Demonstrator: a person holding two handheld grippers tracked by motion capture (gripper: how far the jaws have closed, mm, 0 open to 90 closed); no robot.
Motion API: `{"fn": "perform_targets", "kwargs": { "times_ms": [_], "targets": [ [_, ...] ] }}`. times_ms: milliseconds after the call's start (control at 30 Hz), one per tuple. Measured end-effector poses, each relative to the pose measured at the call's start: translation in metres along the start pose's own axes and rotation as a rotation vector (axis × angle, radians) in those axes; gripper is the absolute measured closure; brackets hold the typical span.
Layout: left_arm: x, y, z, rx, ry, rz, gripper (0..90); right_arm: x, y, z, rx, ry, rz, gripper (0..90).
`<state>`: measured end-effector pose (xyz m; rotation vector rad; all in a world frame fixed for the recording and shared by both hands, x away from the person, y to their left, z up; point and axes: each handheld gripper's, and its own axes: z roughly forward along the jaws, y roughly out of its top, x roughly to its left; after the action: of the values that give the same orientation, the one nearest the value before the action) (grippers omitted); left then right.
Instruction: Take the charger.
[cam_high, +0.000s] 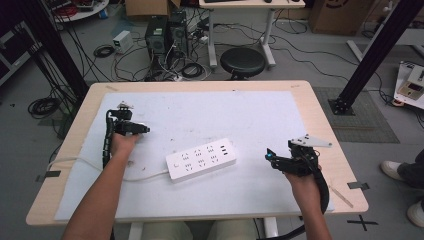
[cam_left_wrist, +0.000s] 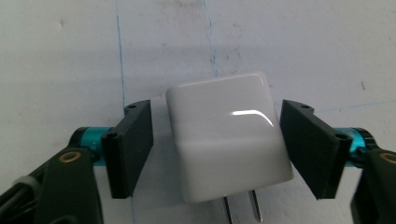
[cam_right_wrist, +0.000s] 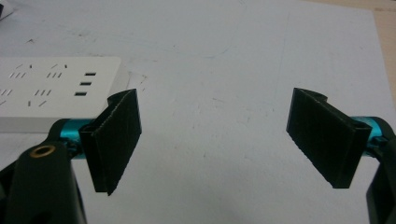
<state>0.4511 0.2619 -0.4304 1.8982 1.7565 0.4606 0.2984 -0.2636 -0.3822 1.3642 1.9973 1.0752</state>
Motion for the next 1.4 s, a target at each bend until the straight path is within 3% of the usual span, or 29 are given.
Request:
{"fn": "perform_targets", "kwargs": {
  "times_ms": [100, 167, 500, 633, 900, 1133, 1400],
  "targets": [
    [-0.001, 0.000, -0.001, -0.013, -0.007, 0.008, 31.8, 0.001, 0.000, 0.000, 0.002, 0.002, -0.004, 18.3],
    [0.000, 0.000, -0.003, -0.012, -0.010, 0.020, 41.9, 0.001, 0.001, 0.001, 0.001, 0.002, -0.010, 18.3],
    [-0.001, -0.003, -0.013, -0.055, -0.029, 0.047, 42.5, 0.001, 0.000, 0.004, 0.022, 0.010, -0.014, 18.3],
    [-0.007, -0.002, -0.031, -0.098, -0.076, 0.053, 42.5, 0.002, -0.001, 0.007, 0.034, 0.018, -0.021, 18.3],
    [-0.023, -0.005, -0.060, -0.138, -0.120, 0.101, 42.5, 0.004, 0.000, 0.013, 0.063, 0.064, -0.048, 18.4],
    [-0.034, -0.013, -0.094, -0.199, -0.165, 0.169, 42.5, 0.013, 0.006, 0.014, 0.068, 0.087, -0.082, 18.4],
    [-0.044, -0.020, -0.112, -0.225, -0.208, 0.235, 42.5, 0.019, 0.010, 0.015, 0.072, 0.095, -0.101, 18.4]
  ]
}}
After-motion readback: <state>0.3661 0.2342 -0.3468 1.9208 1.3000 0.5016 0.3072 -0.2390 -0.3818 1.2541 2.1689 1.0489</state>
